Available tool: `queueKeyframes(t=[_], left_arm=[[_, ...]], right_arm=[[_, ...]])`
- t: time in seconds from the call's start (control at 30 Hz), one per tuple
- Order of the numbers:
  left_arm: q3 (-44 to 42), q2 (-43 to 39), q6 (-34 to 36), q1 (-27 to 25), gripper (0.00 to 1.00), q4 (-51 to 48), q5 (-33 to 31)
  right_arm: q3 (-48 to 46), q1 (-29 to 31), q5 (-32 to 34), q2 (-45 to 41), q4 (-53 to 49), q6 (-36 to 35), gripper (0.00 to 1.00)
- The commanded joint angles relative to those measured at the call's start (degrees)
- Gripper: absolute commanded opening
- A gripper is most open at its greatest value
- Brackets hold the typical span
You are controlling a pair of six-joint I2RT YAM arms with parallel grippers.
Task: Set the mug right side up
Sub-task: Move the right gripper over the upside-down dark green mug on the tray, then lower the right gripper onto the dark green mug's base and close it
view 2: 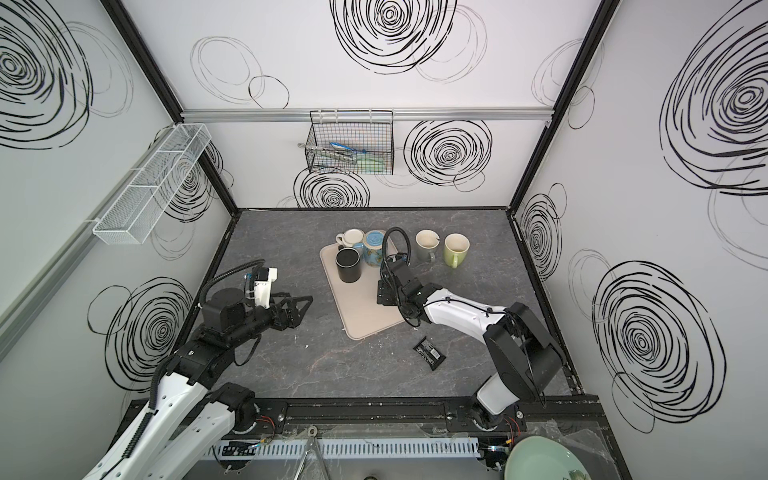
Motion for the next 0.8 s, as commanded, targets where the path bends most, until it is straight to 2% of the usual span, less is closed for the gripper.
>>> queueKeyframes(t=[0.0, 0.17, 0.43, 0.6, 0.77], left_arm=[[-0.46, 0.18, 0.16, -0.53, 0.96, 1.77, 1.05], [-0.55, 0.40, 0.07, -0.49, 0.96, 1.85, 1.17], [-0.63, 0.61, 0.07, -0.27, 0.96, 1.90, 1.22], [-0.63, 0.87, -0.01, -0.18, 0.96, 1.94, 1.26], [-0.72, 1.14, -0.09, -0.06, 0.96, 2.12, 1.52]], right_arm=[[2.80, 0.66, 3.28, 1.87, 0.26, 0.62, 0.77], [4.77, 0.96, 3.85, 4.84, 0.28, 0.16, 0.77], [9.52, 1.14, 9.97, 9.59, -6.05, -2.05, 0.75], [11.33, 1.16, 10.65, 10.98, -9.28, -3.84, 0.73], [11.42, 0.92, 14.53, 10.64, -13.09, -3.92, 0.73]])
